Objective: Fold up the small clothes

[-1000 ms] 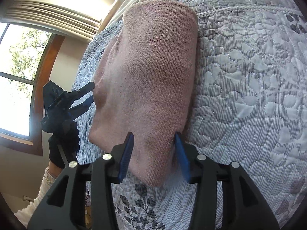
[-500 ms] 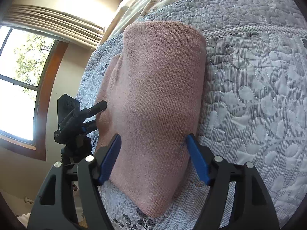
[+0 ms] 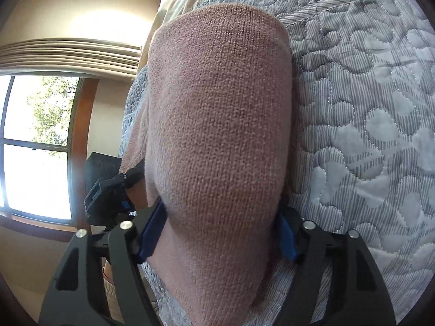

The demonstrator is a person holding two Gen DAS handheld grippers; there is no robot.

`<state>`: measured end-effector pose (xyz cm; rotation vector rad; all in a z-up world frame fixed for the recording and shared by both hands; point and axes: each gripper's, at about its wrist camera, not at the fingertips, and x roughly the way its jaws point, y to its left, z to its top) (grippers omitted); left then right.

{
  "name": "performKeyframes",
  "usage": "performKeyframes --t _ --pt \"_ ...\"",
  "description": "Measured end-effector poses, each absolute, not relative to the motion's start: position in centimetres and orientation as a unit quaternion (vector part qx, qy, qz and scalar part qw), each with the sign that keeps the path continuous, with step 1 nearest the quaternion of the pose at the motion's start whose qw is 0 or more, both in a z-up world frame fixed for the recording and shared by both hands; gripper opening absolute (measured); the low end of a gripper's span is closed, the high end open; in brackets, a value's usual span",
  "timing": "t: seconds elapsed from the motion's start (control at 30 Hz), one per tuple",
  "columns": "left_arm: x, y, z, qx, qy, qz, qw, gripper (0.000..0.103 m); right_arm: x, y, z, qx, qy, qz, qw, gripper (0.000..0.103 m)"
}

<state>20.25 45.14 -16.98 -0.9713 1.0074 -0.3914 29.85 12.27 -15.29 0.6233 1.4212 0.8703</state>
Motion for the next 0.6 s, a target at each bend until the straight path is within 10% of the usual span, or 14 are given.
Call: performKeyframes --t 0.6 --pt "15.2 29.3 -11.5 -0.413 0.423 -0.270 0.760 0.046 21.8 -4.7 -6.2 0.227 0.568 0.387 0.690 0.046"
